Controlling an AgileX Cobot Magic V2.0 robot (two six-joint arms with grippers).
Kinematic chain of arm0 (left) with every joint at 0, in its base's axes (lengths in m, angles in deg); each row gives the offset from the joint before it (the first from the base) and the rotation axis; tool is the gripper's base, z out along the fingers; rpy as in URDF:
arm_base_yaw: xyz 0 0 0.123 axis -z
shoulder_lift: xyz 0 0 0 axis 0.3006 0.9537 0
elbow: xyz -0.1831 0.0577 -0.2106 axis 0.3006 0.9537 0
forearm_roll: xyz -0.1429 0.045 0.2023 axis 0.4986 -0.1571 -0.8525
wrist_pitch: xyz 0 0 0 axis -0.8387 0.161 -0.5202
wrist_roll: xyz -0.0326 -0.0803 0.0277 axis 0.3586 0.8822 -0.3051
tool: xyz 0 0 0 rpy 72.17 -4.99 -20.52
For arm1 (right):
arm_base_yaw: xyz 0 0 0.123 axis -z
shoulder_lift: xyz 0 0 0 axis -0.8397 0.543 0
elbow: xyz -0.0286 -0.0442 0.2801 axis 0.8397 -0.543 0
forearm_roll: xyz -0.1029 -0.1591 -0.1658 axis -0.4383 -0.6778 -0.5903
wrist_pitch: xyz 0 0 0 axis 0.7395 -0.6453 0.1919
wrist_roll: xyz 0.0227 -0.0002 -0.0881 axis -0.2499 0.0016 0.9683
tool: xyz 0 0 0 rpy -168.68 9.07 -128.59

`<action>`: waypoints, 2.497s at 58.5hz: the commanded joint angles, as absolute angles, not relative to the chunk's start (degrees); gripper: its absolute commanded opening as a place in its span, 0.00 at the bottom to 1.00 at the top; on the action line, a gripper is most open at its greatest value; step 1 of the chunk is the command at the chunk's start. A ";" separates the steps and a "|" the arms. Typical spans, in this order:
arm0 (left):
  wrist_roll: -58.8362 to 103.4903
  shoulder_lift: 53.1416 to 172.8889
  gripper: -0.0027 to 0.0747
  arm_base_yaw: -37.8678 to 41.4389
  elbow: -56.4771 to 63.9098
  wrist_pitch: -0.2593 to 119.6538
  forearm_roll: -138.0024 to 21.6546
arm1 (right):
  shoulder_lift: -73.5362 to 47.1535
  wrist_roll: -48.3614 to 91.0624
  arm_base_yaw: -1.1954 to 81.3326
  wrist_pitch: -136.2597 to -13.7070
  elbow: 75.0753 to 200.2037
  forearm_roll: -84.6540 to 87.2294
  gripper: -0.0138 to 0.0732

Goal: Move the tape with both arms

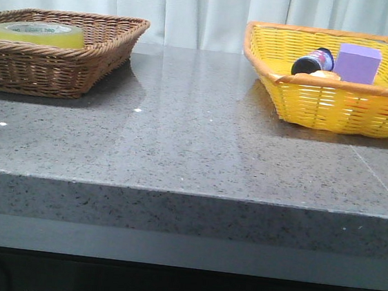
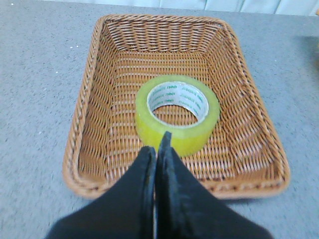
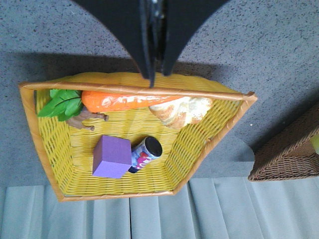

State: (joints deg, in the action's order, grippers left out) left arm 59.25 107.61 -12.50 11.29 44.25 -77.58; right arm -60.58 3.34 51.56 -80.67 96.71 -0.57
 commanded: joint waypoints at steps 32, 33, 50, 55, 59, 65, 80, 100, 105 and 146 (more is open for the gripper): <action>59.66 72.18 0.01 -12.54 31.88 48.66 -76.83 | -59.98 3.43 51.78 -75.91 98.07 -0.02 0.06; 59.66 72.02 0.01 -12.54 31.90 48.66 -76.83 | -59.98 3.43 51.78 -75.91 98.07 -0.02 0.06; 59.66 71.93 0.01 -12.54 31.97 48.62 -76.83 | -59.98 3.43 51.78 -75.91 98.07 -0.02 0.06; 59.66 71.93 0.01 -12.54 31.97 48.62 -76.83 | -59.98 3.43 51.78 -75.91 98.07 -0.02 0.06; 59.66 71.93 0.01 -12.54 31.97 48.62 -76.83 | -59.98 3.43 51.78 -75.91 98.07 -0.02 0.06; 59.66 71.61 0.01 -12.54 33.43 49.18 -76.83 | -59.98 3.43 51.78 -75.91 98.07 -0.02 0.06; 59.66 64.71 0.01 -12.54 42.72 49.32 -76.83 | -59.98 3.43 51.78 -75.91 98.07 -0.02 0.06; 59.66 53.93 0.01 -12.54 52.06 49.42 -76.83 | -59.98 3.43 51.78 -75.91 98.07 -0.02 0.06; 59.66 54.09 0.01 -12.54 53.16 49.89 -76.83 | -59.98 3.43 51.78 -75.98 98.07 -0.02 0.06; 64.63 53.98 0.01 -12.54 63.88 69.47 -83.27 | -59.98 3.43 51.78 -76.11 98.07 -0.02 0.06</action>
State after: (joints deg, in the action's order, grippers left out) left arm 62.94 55.14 -12.50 61.63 64.07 -81.44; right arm -60.58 3.34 51.56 -80.58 96.61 -0.57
